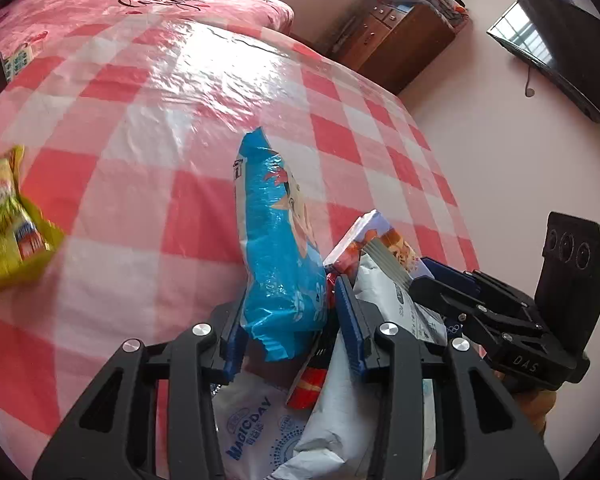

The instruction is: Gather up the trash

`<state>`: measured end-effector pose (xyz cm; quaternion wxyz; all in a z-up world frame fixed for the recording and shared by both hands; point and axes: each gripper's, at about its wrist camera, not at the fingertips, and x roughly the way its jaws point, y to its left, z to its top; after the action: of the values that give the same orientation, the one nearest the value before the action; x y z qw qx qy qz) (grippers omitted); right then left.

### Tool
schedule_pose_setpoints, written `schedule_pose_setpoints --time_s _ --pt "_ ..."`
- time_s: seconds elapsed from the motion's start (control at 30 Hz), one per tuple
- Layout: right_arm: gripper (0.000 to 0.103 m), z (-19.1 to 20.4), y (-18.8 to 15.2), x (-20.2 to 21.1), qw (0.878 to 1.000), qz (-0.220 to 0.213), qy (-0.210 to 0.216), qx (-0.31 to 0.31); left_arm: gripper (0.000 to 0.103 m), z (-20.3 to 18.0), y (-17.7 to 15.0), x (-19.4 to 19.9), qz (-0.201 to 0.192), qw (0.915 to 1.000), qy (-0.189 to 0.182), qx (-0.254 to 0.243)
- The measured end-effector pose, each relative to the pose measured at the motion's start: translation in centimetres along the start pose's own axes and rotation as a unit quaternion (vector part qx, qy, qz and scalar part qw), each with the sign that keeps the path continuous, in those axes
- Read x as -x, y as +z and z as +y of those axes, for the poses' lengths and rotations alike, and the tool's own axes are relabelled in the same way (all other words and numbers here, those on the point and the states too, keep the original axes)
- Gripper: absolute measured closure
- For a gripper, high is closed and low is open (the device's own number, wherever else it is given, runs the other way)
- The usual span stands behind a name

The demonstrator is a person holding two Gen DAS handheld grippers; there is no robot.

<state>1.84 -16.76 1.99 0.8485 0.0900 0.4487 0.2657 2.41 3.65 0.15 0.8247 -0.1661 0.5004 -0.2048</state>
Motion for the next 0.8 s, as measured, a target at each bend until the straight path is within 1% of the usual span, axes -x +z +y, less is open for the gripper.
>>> schedule_pose_setpoints --time_s 0.07,0.1,0.13,0.17,0.2,0.23,0.3,0.33,0.4,0.47,0.53,0.6,0.7,0.8 --pt "0.061 -0.1 -0.6 0.4 1.0 -0.008 -0.006 -0.007 0.057 0.0 -0.1 0.1 -0.002 1.0 0.002 -0.001" --pt "0.059 -0.1 -0.8 0.7 1.0 -0.013 -0.009 -0.01 0.05 0.1 -0.2 0.3 -0.004 1.0 0.006 -0.002" --pt "0.053 -0.1 -1.0 1.2 1.0 -0.022 -0.011 -0.016 0.045 0.1 -0.2 0.7 -0.01 0.9998 0.019 -0.004" --pt "0.048 -0.2 -1.2 1.8 0.999 -0.035 -0.015 -0.024 0.035 0.2 -0.2 1.2 -0.017 0.9994 0.028 -0.006" --pt "0.038 -0.2 -1.4 2.6 0.998 -0.05 -0.025 -0.031 0.032 0.3 -0.2 2.0 -0.03 0.9986 0.042 -0.01" --pt "0.031 -0.4 -1.7 3.4 0.997 -0.064 -0.037 -0.038 0.031 0.6 -0.4 3.0 -0.042 0.9978 0.049 -0.012" --pt "0.026 -0.8 -2.3 4.8 0.993 -0.09 -0.051 -0.057 0.028 1.2 -0.6 4.9 -0.064 0.9959 0.063 -0.006" --pt "0.024 -1.1 -2.7 5.3 0.992 -0.098 -0.051 -0.068 0.026 1.7 -0.6 6.0 -0.076 0.9947 0.068 0.002" --pt "0.022 -2.0 -3.9 6.5 0.987 -0.115 -0.046 -0.106 0.025 2.7 -0.7 7.5 -0.095 0.9922 0.079 0.015" --pt "0.022 -2.6 -5.0 7.1 0.984 -0.12 -0.042 -0.126 0.025 4.3 -0.9 9.2 -0.118 0.9865 0.107 0.037" --pt "0.022 -3.1 -6.5 7.5 0.98 -0.121 -0.05 -0.148 0.025 6.3 -1.0 10.3 -0.134 0.9799 0.136 0.059" --pt "0.022 -3.1 -7.8 7.4 0.979 -0.115 -0.054 -0.16 0.025 8.4 -0.9 10.6 -0.134 0.9753 0.151 0.089" --pt "0.022 -2.8 -9.5 7.1 0.979 -0.109 -0.07 -0.156 0.025 10.1 -0.4 10.2 -0.138 0.9697 0.17 0.108" --pt "0.022 -2.6 -10.6 7.4 0.979 -0.115 -0.063 -0.158 0.025 10.8 0.6 9.1 -0.133 0.9685 0.173 0.121"
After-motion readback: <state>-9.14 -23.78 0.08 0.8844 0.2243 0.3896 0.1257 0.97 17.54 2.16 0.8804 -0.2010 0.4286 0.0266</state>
